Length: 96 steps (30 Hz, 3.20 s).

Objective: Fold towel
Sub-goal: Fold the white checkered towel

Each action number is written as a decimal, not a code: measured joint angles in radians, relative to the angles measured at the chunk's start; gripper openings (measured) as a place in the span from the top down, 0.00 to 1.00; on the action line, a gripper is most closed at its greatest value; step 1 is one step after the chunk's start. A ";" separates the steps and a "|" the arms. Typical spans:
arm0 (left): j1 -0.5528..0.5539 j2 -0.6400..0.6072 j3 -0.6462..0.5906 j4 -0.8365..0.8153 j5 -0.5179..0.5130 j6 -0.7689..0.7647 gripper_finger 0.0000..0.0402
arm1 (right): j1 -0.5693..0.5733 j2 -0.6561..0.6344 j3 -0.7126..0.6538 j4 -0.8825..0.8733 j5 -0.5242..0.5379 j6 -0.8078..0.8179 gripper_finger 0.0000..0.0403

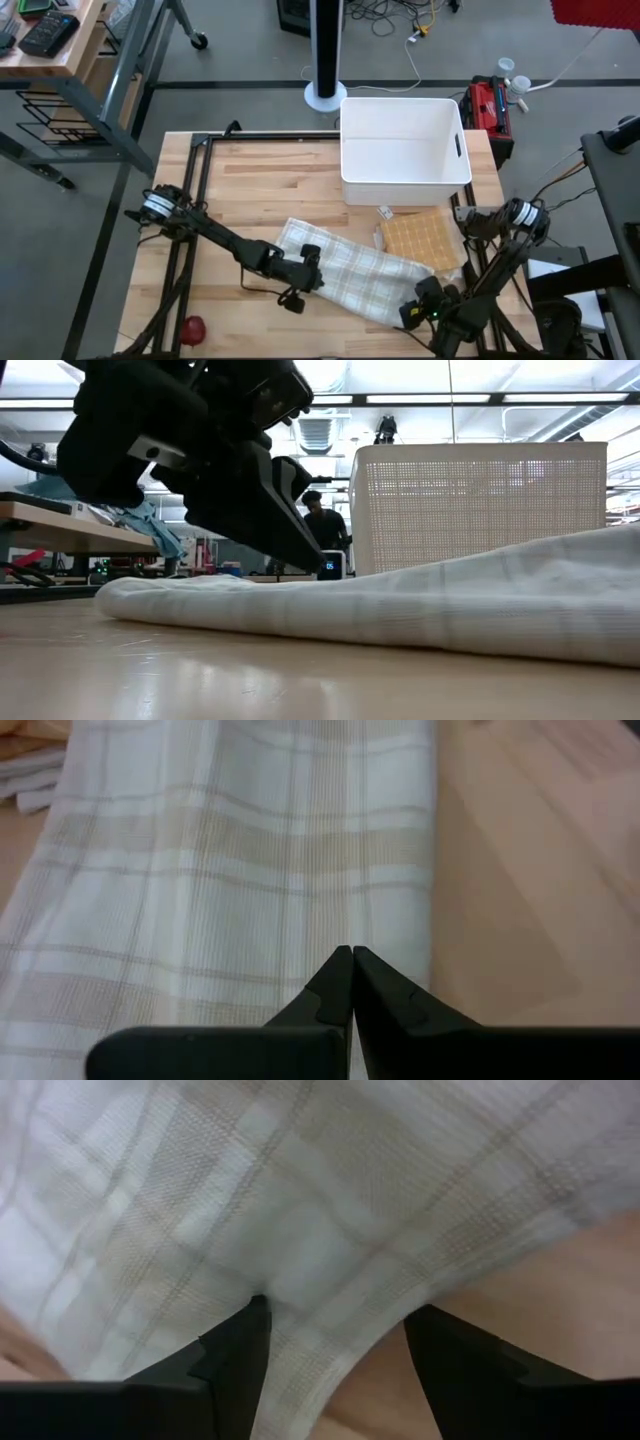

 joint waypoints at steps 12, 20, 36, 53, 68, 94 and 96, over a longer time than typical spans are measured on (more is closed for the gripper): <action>0.000 0.000 0.000 0.058 -0.003 -0.070 0.99 | 0.005 0.029 -0.059 0.137 0.253 -0.005 0.45; 0.013 0.001 0.000 0.071 -0.022 -0.131 1.00 | 0.105 -0.044 -0.060 0.036 0.279 -0.007 0.44; 0.030 -0.007 -0.184 -0.004 -0.057 -0.589 1.00 | 0.175 -0.123 -0.053 -0.066 1.176 -0.060 0.49; 0.016 -0.187 -0.266 -0.340 -0.294 -0.871 1.00 | 0.103 -0.118 -0.066 0.211 0.925 -0.009 0.51; 0.000 -0.485 -0.346 -0.407 -0.354 -0.803 1.00 | -0.107 -0.014 -0.068 0.203 0.576 0.030 0.51; 0.800 -0.913 -0.397 -0.699 0.301 -0.255 1.00 | -0.661 -0.331 0.043 -0.005 0.047 -1.046 0.51; 0.873 -0.860 -0.399 -0.696 0.344 -0.176 1.00 | -0.717 -0.354 0.043 -0.015 0.005 -1.139 0.51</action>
